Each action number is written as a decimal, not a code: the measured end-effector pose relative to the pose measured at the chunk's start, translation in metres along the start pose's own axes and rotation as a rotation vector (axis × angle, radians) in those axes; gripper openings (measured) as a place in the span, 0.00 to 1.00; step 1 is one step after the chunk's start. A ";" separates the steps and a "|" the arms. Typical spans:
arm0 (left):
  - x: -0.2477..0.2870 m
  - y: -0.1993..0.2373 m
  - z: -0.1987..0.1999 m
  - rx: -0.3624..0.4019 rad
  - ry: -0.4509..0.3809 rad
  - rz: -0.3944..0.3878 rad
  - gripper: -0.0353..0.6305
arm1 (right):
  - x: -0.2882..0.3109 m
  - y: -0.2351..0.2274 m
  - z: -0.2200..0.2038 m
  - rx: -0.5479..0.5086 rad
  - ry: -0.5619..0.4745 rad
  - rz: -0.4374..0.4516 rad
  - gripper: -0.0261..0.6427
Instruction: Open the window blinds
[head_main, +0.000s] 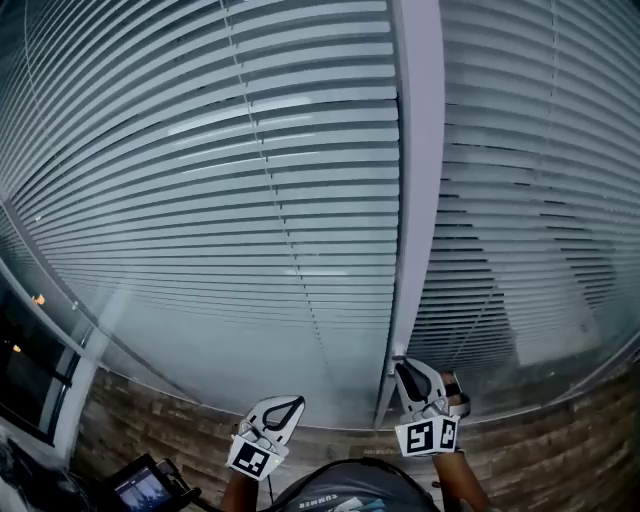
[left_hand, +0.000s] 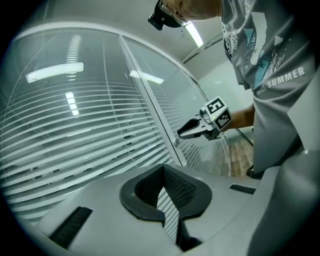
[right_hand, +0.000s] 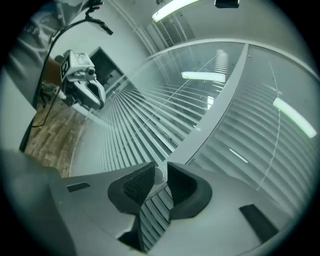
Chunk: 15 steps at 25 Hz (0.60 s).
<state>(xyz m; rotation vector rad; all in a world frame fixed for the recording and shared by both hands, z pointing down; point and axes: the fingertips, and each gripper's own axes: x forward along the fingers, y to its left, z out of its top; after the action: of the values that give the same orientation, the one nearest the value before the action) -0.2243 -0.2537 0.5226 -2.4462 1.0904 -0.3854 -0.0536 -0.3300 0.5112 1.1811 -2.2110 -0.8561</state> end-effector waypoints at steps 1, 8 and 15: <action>-0.012 0.012 -0.008 0.000 -0.014 -0.006 0.05 | 0.007 0.006 0.002 -0.011 0.047 -0.036 0.11; -0.083 0.056 -0.043 -0.045 -0.048 -0.042 0.05 | 0.035 0.017 -0.012 -0.221 0.384 -0.260 0.18; -0.126 0.071 -0.062 -0.091 -0.064 -0.058 0.05 | 0.036 0.012 -0.013 -0.203 0.463 -0.356 0.18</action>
<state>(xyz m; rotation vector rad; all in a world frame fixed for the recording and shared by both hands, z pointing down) -0.3771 -0.2181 0.5322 -2.5559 1.0338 -0.2794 -0.0697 -0.3594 0.5335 1.5159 -1.5352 -0.8168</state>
